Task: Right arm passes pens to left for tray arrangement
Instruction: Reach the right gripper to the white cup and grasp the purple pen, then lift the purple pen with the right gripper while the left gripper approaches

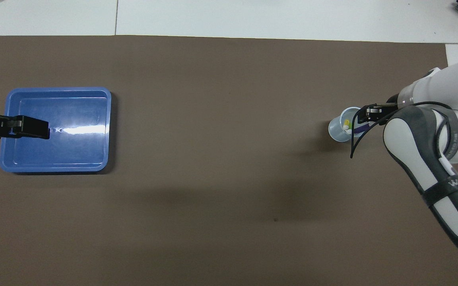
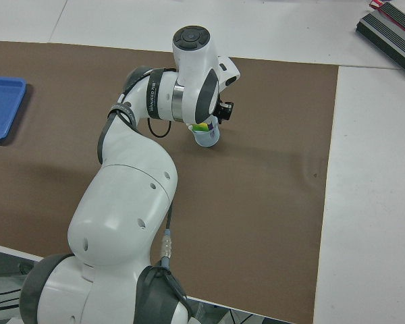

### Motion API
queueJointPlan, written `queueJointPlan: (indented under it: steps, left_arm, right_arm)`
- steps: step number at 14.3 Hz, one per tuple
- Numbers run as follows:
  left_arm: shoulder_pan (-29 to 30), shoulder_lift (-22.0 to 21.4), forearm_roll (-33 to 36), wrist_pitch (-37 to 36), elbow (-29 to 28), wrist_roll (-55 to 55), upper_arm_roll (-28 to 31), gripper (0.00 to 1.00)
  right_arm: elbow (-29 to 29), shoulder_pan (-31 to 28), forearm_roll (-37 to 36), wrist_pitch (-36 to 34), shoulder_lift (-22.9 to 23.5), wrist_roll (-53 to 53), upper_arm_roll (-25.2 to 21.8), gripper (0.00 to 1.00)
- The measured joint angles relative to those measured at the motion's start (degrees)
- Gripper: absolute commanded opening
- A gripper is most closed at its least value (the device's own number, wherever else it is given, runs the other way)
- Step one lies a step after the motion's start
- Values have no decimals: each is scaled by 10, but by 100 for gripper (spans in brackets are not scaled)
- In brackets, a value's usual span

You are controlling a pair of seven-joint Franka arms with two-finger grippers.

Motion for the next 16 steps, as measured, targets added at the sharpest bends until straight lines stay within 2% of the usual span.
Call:
queueJointPlan:
  steps: [10, 12, 16]
  left_arm:
    - [0, 0, 0, 0, 0, 0, 0, 100]
    - [0, 0, 0, 0, 0, 0, 0, 100]
    - [0, 0, 0, 0, 0, 0, 0, 100]
  right_arm:
    - [0, 1, 0, -20, 1, 1, 0, 36]
    - [0, 1, 0, -23, 1, 1, 0, 27]
    - [0, 1, 0, -23, 1, 1, -1, 2]
